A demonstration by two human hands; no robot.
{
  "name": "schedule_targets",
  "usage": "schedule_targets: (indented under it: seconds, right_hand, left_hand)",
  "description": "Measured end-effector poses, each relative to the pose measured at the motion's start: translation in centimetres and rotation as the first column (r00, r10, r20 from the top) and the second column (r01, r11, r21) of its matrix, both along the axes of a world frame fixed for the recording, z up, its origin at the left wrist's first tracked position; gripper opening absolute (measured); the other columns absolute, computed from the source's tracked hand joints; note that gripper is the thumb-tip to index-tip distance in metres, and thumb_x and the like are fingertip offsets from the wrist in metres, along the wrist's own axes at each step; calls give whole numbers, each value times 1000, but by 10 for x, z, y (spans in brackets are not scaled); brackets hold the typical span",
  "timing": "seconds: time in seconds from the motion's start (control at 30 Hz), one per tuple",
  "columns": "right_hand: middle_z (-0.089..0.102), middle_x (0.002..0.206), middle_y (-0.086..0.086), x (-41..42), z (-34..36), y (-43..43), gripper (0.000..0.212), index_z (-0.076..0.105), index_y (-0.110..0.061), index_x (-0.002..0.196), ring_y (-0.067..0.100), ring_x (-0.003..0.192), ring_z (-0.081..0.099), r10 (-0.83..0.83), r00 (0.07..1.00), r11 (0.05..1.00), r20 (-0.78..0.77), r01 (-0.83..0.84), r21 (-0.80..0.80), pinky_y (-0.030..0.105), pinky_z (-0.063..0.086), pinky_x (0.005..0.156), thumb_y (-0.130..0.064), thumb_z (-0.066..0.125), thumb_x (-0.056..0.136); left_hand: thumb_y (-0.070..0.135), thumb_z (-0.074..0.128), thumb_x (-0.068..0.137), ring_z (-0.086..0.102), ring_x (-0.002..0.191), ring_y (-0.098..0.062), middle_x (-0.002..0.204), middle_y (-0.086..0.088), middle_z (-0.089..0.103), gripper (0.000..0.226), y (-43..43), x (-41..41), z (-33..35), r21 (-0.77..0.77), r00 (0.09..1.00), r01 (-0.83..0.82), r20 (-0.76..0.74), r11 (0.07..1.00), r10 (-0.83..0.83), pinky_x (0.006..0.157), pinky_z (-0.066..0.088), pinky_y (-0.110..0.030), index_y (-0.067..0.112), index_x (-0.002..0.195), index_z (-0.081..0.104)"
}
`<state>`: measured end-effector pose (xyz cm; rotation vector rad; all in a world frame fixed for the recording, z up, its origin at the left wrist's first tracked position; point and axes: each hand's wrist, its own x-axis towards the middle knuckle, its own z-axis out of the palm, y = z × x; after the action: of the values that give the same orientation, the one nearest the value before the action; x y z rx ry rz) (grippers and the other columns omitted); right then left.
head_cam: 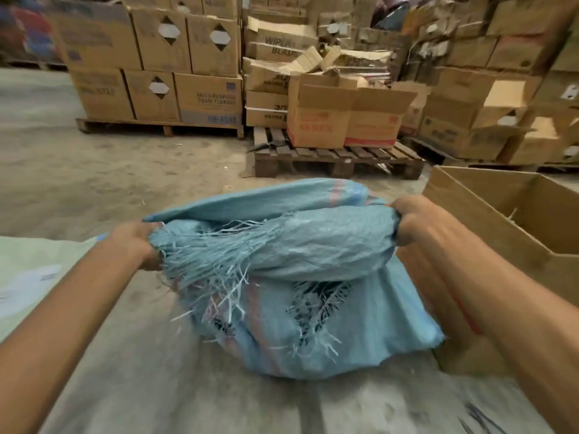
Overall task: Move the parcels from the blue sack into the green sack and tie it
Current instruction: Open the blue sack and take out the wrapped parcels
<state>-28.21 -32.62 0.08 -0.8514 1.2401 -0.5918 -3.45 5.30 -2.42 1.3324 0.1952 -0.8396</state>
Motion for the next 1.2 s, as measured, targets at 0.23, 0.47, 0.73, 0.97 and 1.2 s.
schedule_targets:
  seconds: [0.23, 0.47, 0.73, 0.97, 1.2]
  right_hand:
    - [74, 101, 2, 5, 22, -1, 32, 70, -13, 104, 18, 89, 72, -119, 991, 978, 60, 107, 177, 32, 58, 86, 0, 47, 87]
    - [71, 83, 17, -48, -56, 43, 34, 68, 0, 102, 35, 83, 62, 325, 927, 937, -186, -289, 195, 37, 56, 70, -20, 41, 101]
    - [62, 106, 24, -40, -92, 59, 20, 58, -2, 87, 39, 85, 59, 222, 845, 925, -487, -341, -170, 44, 47, 84, -12, 42, 93]
    - [41, 145, 11, -21, -108, 91, 74, 33, -23, 148, 30, 130, 42, -111, 659, -130, -744, -752, -647, 53, 38, 105, -49, 55, 82]
    - [72, 101, 11, 11, -121, 71, 40, 63, -19, 117, 34, 90, 68, -35, 437, -143, -899, -892, -429, 41, 53, 74, -47, 43, 97]
  left_hand:
    - [12, 42, 96, 66, 73, -26, 80, -10, 67, 20, 9, 45, 29, 95, 990, -140, 26, 986, 138, 94, 50, -36, 11, 91, 61]
    - [20, 70, 75, 73, 66, -28, 107, -26, 71, 36, 31, -8, -38, 108, 997, 16, 67, 994, -24, 64, 59, -43, 21, 111, 73]
    - [44, 62, 76, 68, 84, -30, 106, -15, 70, 51, 34, -58, -83, 333, 843, -62, 522, 941, -129, 78, 58, -48, 20, 121, 53]
    - [47, 71, 64, 28, 143, -18, 157, -2, 26, 106, 2, -75, -95, 769, -195, -41, 620, 638, -760, 115, 30, -50, 38, 152, 12]
    - [42, 59, 89, 64, 99, -32, 116, -12, 67, 44, -54, -72, -107, 719, 28, -385, 636, 579, -771, 79, 53, -43, 12, 121, 57]
